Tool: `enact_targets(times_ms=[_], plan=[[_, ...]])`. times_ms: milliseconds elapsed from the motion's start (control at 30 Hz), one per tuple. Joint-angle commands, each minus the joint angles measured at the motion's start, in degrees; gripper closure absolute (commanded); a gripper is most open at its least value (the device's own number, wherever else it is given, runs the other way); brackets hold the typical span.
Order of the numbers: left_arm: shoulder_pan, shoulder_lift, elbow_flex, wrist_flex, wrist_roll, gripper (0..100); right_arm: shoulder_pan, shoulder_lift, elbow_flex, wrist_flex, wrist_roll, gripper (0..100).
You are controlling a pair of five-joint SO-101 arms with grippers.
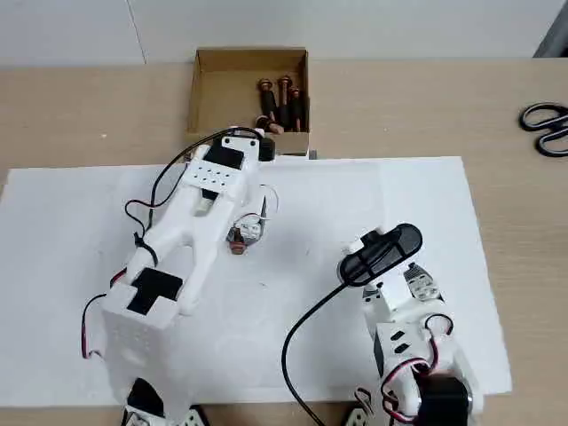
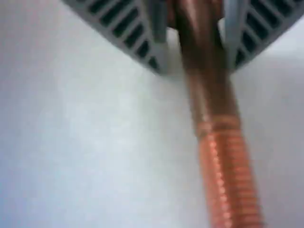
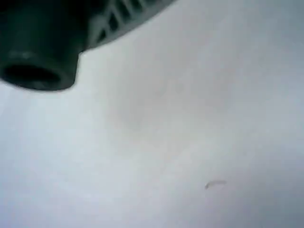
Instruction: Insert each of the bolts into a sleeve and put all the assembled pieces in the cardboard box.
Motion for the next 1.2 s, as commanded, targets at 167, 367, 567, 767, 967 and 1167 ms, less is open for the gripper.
enact_targets(times_ms=[167, 367, 567, 767, 967, 1167], plan=[[-0.35, -6.51, -1.36, -1.76, 2.37, 99, 0.48, 0.13, -0.35, -0.75, -0.53, 99.5], [-0.88, -12.04, -1.36, -0.18, 10.02, 99, 0.48, 0.13, -0.35, -0.75, -0.53, 99.5], [-1.85, -13.19, -1.36, -0.09, 15.56, 99, 0.48, 0.13, -0.35, -0.75, -1.76, 99.5], [-5.19, -12.57, -1.10, 0.18, 47.65, 99, 0.57, 0.13, -0.35, -0.75, -4.40, 99.5], [-5.36, -12.57, -1.10, -0.97, 70.07, 99, 0.57, 0.13, -0.35, -0.75, -4.40, 99.5], [-5.54, -12.57, -1.10, -0.09, 89.67, 99, 3.21, 0.13, -0.35, -0.75, -4.48, 99.5]])
